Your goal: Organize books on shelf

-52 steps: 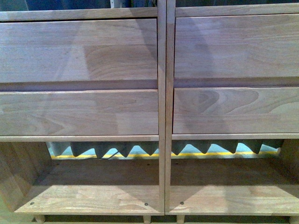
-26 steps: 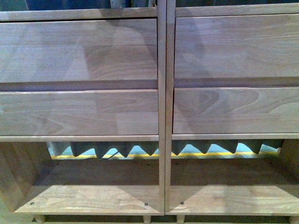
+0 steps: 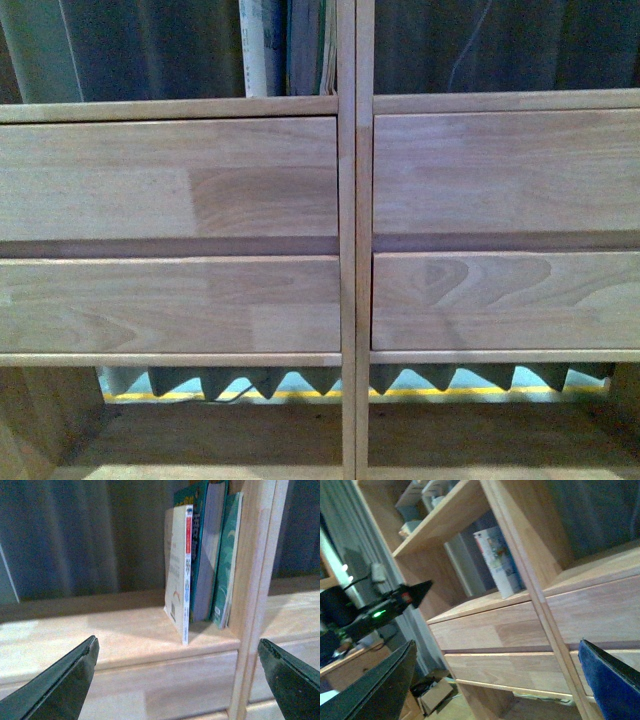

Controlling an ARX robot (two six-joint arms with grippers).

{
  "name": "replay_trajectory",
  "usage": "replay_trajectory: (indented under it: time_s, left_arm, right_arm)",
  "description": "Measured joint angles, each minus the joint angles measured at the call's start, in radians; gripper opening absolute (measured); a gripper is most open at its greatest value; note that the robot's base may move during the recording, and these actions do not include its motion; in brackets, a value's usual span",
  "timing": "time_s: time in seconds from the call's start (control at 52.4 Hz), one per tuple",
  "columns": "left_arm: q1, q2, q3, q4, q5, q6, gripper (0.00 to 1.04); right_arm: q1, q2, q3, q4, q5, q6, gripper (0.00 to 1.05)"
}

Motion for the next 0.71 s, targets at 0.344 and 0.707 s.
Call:
replay_trajectory:
  time_s: [0.344,0.707]
  left_arm:
    - [0.113,-0.446,-0.397,-0.193,-0.195,-0.065,0.65]
    - [0.208,-0.620,-0.749,-0.056,-0.116,-0.053,0.03]
  right_arm:
    - [0.152,-0.150,0.099,-0.674,0.434,-0.467,0.83]
    - [0.389,-0.295,-0.043,-0.933,0.780,-0.981,0.22]
